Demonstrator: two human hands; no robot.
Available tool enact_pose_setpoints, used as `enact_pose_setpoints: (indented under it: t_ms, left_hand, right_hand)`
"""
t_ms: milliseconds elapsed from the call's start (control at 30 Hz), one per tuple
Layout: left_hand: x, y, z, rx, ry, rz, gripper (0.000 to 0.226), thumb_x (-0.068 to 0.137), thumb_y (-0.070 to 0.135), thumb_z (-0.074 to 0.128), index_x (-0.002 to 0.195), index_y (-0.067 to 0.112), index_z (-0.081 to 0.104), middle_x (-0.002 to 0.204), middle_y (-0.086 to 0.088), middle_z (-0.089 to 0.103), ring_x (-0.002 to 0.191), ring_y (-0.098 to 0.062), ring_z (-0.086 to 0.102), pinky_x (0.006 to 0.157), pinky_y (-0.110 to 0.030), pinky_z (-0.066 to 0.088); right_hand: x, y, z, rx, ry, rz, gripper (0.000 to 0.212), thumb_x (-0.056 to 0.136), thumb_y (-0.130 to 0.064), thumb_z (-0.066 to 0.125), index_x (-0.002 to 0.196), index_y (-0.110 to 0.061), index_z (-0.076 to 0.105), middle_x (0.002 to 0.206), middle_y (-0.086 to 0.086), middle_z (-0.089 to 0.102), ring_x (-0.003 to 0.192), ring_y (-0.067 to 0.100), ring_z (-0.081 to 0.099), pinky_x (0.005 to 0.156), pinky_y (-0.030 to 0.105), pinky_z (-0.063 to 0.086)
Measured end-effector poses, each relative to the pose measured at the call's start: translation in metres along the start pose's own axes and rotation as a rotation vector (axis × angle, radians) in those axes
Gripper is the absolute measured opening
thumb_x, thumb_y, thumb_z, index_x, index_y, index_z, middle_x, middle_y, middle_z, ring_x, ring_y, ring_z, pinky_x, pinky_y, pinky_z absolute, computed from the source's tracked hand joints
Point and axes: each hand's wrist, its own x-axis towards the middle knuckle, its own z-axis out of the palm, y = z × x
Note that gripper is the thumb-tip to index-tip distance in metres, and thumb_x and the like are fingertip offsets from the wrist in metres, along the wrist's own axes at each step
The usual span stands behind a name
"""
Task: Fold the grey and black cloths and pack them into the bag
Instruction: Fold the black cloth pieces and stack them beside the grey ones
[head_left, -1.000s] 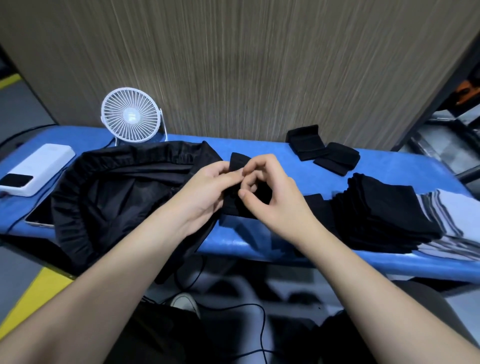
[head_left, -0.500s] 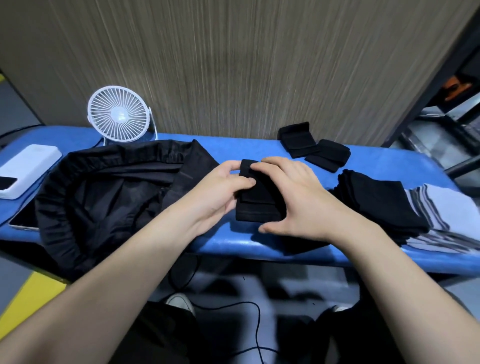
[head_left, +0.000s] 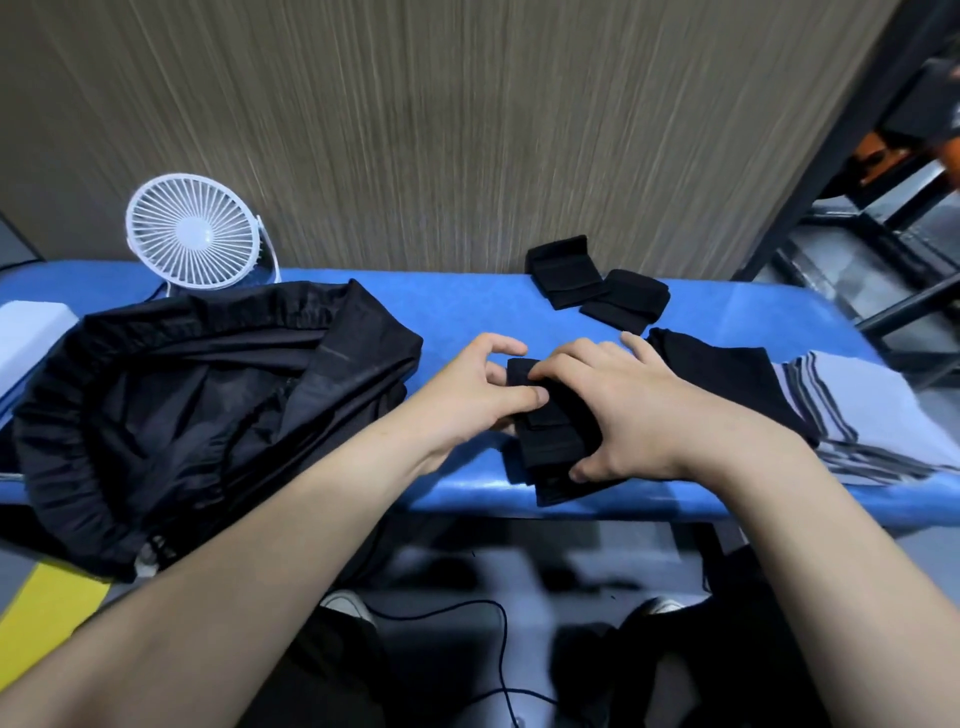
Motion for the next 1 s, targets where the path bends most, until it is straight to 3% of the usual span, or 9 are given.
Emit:
enact_pose_setpoints:
  t_ms: [133, 233, 400, 500, 633, 800, 900, 1000]
  left_hand:
    - [0.009, -0.011, 0.003, 0.225, 0.035, 0.058, 0.037, 0.086, 0.019, 0.077, 0.117, 0.022, 0.057, 0.089, 0.004, 0.065, 0.062, -0.006, 0.057, 0.062, -0.022, 0.045]
    - [0.013, -0.020, 0.002, 0.507, 0.073, 0.145, 0.037, 0.083, 0.034, 0.077, 0.114, 0.031, 0.057, 0.104, 0.005, 0.061, 0.073, -0.004, 0.052, 0.074, -0.029, 0.045]
    - [0.013, -0.024, 0.004, 0.556, 0.063, 0.154, 0.039, 0.088, 0.039, 0.071, 0.122, 0.035, 0.055, 0.117, 0.004, 0.046, 0.078, -0.003, 0.049, 0.092, -0.033, 0.048]
    - [0.017, -0.020, 0.003, 0.533, 0.085, 0.168, 0.032, 0.091, 0.041, 0.067, 0.121, 0.035, 0.056, 0.119, 0.006, 0.044, 0.082, -0.002, 0.049, 0.096, -0.032, 0.045]
    - [0.032, -0.011, 0.001, 0.529, 0.135, 0.187, 0.024, 0.093, 0.042, 0.064, 0.115, 0.033, 0.060, 0.115, 0.008, 0.051, 0.090, -0.005, 0.053, 0.094, -0.029, 0.043]
    - [0.065, 0.003, 0.008, 0.548, 0.178, 0.229, 0.016, 0.093, 0.027, 0.061, 0.109, 0.027, 0.064, 0.108, 0.008, 0.061, 0.081, -0.002, 0.054, 0.080, -0.024, 0.040]
    - [0.089, 0.011, 0.022, 0.552, 0.201, 0.244, 0.014, 0.093, 0.023, 0.059, 0.106, 0.026, 0.064, 0.107, 0.008, 0.063, 0.083, -0.007, 0.055, 0.084, -0.028, 0.046]
    - [0.116, 0.018, 0.040, 0.546, 0.218, 0.208, 0.017, 0.093, 0.022, 0.056, 0.107, 0.028, 0.064, 0.111, 0.006, 0.063, 0.101, -0.016, 0.060, 0.091, -0.034, 0.049]
  right_hand:
    - [-0.001, 0.003, -0.001, -0.031, -0.077, 0.018, 0.092, 0.066, -0.045, 0.083, 0.142, -0.039, 0.031, 0.139, -0.013, 0.035, 0.132, 0.014, 0.035, 0.122, 0.048, -0.002]
    - [0.002, 0.000, 0.003, -0.103, -0.122, 0.021, 0.098, 0.067, -0.044, 0.085, 0.146, -0.037, 0.028, 0.147, -0.010, 0.032, 0.137, 0.016, 0.034, 0.122, 0.050, -0.003]
    - [0.005, -0.005, 0.003, -0.108, -0.138, 0.035, 0.102, 0.065, -0.052, 0.084, 0.148, -0.034, 0.028, 0.154, -0.006, 0.029, 0.143, 0.019, 0.029, 0.120, 0.053, -0.006]
    - [0.002, -0.002, -0.004, 0.002, -0.070, 0.041, 0.088, 0.072, -0.062, 0.075, 0.145, -0.036, 0.035, 0.153, -0.009, 0.031, 0.144, 0.015, 0.026, 0.121, 0.051, -0.007]
    - [0.006, 0.020, -0.024, 0.102, 0.052, 0.090, 0.067, 0.080, -0.068, 0.060, 0.137, -0.037, 0.045, 0.139, -0.012, 0.046, 0.135, 0.012, 0.040, 0.122, 0.047, 0.010]
    - [0.032, 0.075, -0.048, 0.023, 0.045, 0.220, 0.046, 0.086, -0.054, 0.063, 0.124, -0.030, 0.055, 0.122, -0.003, 0.057, 0.115, 0.020, 0.056, 0.102, 0.041, 0.043]
    - [0.053, 0.111, -0.054, -0.082, -0.039, 0.329, 0.046, 0.088, -0.052, 0.063, 0.126, -0.026, 0.055, 0.126, 0.001, 0.057, 0.119, 0.025, 0.055, 0.097, 0.041, 0.046]
    - [0.073, 0.137, -0.051, -0.172, -0.113, 0.386, 0.050, 0.090, -0.051, 0.063, 0.130, -0.023, 0.053, 0.131, 0.004, 0.053, 0.123, 0.028, 0.052, 0.089, 0.038, 0.042]
